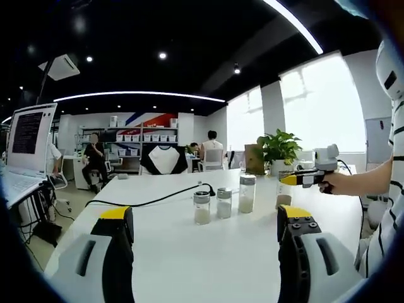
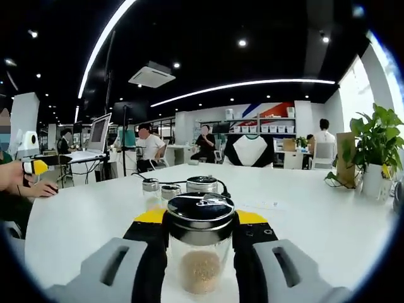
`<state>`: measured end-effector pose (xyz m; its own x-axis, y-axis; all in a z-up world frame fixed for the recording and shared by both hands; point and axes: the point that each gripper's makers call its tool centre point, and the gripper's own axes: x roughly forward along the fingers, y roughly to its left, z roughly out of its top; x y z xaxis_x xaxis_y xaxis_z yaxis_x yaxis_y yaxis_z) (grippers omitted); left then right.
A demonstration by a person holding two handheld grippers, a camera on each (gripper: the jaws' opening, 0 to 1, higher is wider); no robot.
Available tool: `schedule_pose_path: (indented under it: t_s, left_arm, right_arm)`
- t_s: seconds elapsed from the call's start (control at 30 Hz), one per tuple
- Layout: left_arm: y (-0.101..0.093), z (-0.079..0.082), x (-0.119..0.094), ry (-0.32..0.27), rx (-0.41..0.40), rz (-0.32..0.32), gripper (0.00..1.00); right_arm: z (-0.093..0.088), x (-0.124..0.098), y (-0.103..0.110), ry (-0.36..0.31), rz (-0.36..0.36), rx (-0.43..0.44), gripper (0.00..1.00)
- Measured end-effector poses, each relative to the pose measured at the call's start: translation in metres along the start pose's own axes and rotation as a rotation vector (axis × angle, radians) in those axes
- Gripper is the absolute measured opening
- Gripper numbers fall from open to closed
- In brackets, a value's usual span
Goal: Rotate the seasoning bottle until the label or dispensing opening points toward the visible target arrow and the bottle remains upright within the marked orientation range
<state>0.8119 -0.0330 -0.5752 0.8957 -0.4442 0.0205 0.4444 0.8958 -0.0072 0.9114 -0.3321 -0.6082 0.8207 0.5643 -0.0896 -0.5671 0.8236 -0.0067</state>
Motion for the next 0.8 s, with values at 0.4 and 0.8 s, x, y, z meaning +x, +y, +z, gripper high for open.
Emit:
schedule_pose_path:
  t_s: [0.4,0.8]
  left_arm:
    - [-0.005,-0.002,0.003,0.007,0.003,-0.015,1.0]
    - [-0.007,-0.005,0.003,0.015,0.001,-0.02,1.0]
  right_arm:
    - [-0.002,-0.017,0.012,-0.007,0.022,0.021,0.37]
    - [-0.013,-0.021,0.025,0.005,0.063,-0.009,0.37]
